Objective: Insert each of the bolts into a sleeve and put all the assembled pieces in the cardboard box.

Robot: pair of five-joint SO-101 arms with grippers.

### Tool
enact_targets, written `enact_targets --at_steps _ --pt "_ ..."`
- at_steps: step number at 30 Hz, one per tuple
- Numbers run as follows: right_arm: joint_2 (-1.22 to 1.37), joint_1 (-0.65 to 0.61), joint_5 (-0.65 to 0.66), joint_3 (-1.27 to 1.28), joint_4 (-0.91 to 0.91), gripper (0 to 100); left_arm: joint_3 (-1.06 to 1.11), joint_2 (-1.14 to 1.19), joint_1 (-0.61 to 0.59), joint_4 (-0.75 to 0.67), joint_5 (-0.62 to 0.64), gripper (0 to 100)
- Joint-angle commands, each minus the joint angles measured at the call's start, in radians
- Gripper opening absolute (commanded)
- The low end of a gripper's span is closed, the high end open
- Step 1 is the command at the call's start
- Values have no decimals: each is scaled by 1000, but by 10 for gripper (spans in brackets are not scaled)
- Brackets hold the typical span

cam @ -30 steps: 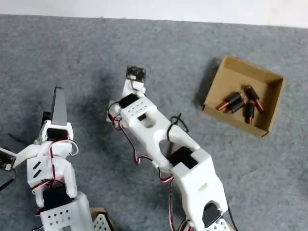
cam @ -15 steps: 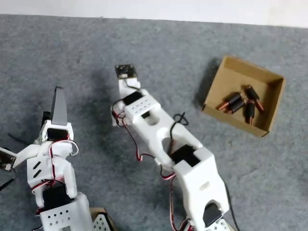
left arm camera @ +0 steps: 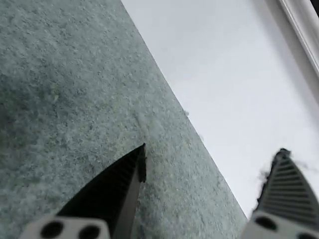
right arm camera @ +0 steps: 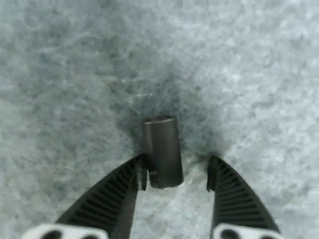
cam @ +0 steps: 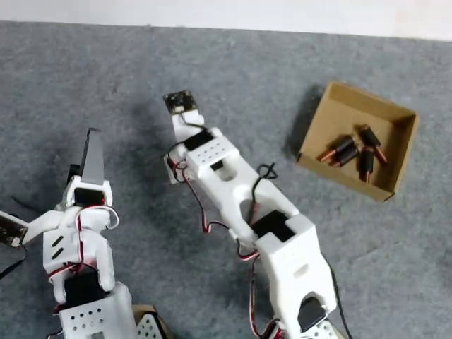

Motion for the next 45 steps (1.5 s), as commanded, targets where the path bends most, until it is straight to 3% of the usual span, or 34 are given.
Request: enact_targets --at_steps 1,10,25,32,36,42,45 --pt "-8 42 58 -67 4 194 18 -16 15 2 0 361" --pt "81 39 66 -174 27 194 18 -16 15 2 0 361" --pt "516 21 61 -831 507 194 18 -16 15 2 0 361" --pt "618 5 69 -1035 639 1 18 -16 15 2 0 361" --pt "627 13 69 -1190 720 5 18 -16 15 2 0 361" --pt "638 64 78 -1629 805 5 18 -16 15 2 0 361" --pt "633 102 104 -1606 805 5 18 -16 15 2 0 361"
